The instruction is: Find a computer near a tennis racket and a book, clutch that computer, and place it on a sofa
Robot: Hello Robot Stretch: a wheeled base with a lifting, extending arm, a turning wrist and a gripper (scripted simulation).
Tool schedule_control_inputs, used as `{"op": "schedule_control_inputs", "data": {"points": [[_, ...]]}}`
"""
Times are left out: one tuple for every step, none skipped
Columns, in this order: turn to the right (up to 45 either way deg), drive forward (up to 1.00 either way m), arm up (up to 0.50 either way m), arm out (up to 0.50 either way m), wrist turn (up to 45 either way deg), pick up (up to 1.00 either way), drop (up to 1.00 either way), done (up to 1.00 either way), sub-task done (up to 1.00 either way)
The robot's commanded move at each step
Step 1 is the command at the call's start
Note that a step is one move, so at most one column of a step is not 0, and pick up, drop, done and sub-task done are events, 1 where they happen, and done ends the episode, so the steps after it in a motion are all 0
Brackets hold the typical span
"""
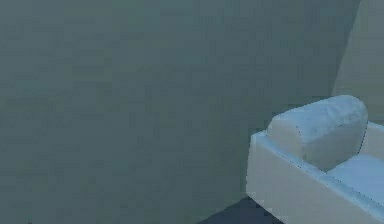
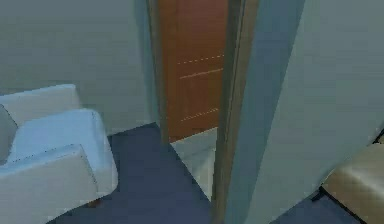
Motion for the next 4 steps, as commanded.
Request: {"op": "schedule_control_inputs", "data": {"points": [[45.0,0.00,0.00,0.00,0.0,0.00,0.00,0.00,0.00],[42.0,0.00,0.00,0.00,0.0,0.00,0.00,0.00,0.00],[0.0,1.00,0.00,0.00,0.0,0.00,0.00,0.00,0.00],[45.0,0.00,0.00,0.00,0.0,0.00,0.00,0.00,0.00]]}}
